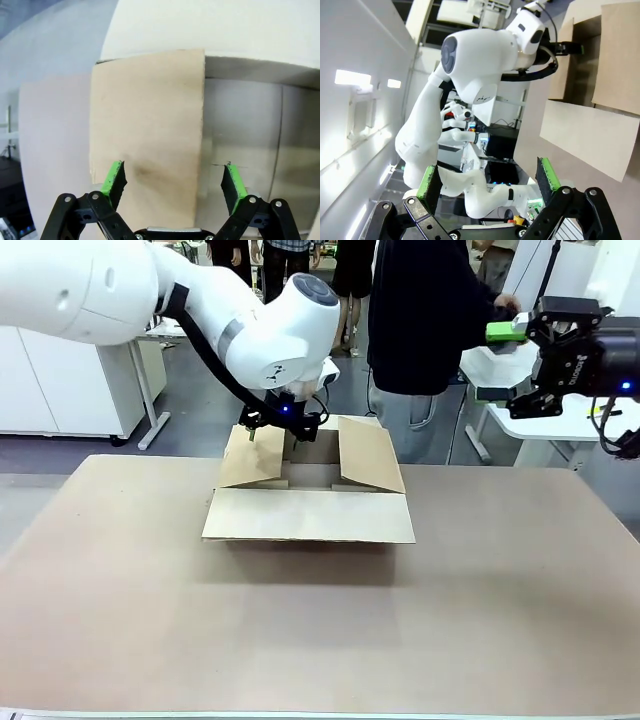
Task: Pack the gift set into the box.
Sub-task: Place both hands on the side flaps of the Package Box and spread them outward.
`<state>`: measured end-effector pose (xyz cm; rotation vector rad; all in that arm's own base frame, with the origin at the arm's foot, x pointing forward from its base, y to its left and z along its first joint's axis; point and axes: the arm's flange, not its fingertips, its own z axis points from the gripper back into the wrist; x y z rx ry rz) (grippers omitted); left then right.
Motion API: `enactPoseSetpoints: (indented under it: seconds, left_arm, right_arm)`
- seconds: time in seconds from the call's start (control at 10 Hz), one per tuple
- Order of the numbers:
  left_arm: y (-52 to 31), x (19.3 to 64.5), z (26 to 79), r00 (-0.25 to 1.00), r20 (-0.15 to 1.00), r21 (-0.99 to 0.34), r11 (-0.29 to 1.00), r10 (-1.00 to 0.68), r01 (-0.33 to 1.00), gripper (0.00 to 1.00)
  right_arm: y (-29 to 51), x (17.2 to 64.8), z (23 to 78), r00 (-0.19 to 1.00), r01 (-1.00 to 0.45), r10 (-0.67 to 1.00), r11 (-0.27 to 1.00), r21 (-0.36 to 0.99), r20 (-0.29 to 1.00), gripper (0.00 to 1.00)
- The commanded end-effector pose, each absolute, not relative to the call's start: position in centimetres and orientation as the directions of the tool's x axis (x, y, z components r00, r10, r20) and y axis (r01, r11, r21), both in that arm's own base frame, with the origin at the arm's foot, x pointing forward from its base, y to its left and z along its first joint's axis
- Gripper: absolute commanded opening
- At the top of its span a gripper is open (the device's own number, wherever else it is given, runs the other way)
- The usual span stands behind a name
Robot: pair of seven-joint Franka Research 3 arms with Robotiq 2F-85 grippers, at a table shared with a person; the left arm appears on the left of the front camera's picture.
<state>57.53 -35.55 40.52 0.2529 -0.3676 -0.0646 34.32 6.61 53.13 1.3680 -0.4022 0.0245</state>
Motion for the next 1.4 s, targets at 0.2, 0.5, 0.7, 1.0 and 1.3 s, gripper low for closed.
enactPoseSetpoints:
  seconds: [0.2,0.5,0.7,1.0,1.3]
  left_arm:
    - [-35.1,58.2,39.9,0.928,0.371,0.37,0.923,-0.045,-0.103,1.0]
    - [-34.0,57.4,41.4,0.913,0.406,0.438,0.886,-0.043,-0.154,1.0]
    - [-33.0,56.5,43.3,0.895,0.445,0.437,0.882,-0.041,-0.177,1.0]
    - [-29.4,56.5,45.6,0.897,0.442,0.366,0.912,0.006,-0.187,1.0]
    - [-24.2,56.1,48.3,0.895,0.437,0.236,0.948,0.091,-0.212,1.0]
  right_arm:
    - [6.8,34.3,53.6,0.938,-0.229,-0.215,0.206,0.951,0.273,1.0]
    - [6.8,34.3,53.6,0.938,-0.229,-0.215,0.206,0.951,0.273,1.0]
    - [6.8,34.3,53.6,0.938,-0.229,-0.215,0.206,0.951,0.273,1.0]
    - [6.8,34.3,53.6,0.938,-0.229,-0.215,0.206,0.951,0.273,1.0]
    - [6.8,34.3,53.6,0.938,-0.229,-0.215,0.206,0.951,0.273,1.0]
